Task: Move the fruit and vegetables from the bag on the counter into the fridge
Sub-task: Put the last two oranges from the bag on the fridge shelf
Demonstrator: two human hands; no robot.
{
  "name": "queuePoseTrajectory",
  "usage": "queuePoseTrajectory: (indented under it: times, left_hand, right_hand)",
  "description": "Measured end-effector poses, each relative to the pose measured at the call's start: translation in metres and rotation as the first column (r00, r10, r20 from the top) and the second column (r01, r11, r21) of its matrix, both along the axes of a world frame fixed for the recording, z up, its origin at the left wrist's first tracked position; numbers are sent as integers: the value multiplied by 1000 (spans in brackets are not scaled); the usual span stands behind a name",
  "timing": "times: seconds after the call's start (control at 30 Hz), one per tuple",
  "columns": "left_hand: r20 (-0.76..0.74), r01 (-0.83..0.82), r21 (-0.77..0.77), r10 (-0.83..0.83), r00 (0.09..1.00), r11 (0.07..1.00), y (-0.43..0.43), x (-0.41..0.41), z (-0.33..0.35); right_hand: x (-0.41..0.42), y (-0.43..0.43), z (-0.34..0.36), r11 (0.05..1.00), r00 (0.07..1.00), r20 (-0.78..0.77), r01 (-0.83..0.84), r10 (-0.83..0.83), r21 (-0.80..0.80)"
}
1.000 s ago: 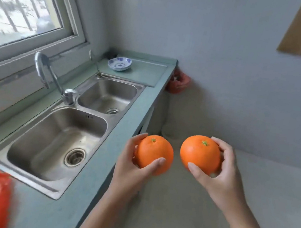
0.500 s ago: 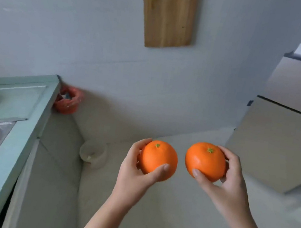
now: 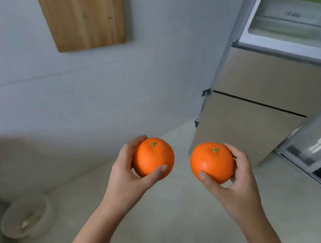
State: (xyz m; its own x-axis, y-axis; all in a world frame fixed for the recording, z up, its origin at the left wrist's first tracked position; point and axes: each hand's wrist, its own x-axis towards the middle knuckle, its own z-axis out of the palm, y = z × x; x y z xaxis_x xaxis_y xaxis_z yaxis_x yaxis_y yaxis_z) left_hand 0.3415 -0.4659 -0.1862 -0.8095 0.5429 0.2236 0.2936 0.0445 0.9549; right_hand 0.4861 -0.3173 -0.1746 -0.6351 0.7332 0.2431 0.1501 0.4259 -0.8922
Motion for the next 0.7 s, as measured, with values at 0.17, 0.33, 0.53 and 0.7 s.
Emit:
queuePoseTrajectory:
  times: [0.17,0.33,0.53,0.7]
  left_hand:
    - [36,163,51,-165,986,985,69,-51,12]
    - [34,317,54,-319,947,947,147,-69,16]
    - [6,429,69,-431,903,901,264,-71,24]
    - [-15,466,107,-467,884,878,371,-62,41]
  right_hand:
    - [-36,37,13,990,994,14,110,-112,83]
    - [-35,88,13,964,967,36,250,-254,91]
    - [-26,188,14,902,906,-17,422,-422,90]
    - [-15,291,30,877,882,-65,472,-467,91]
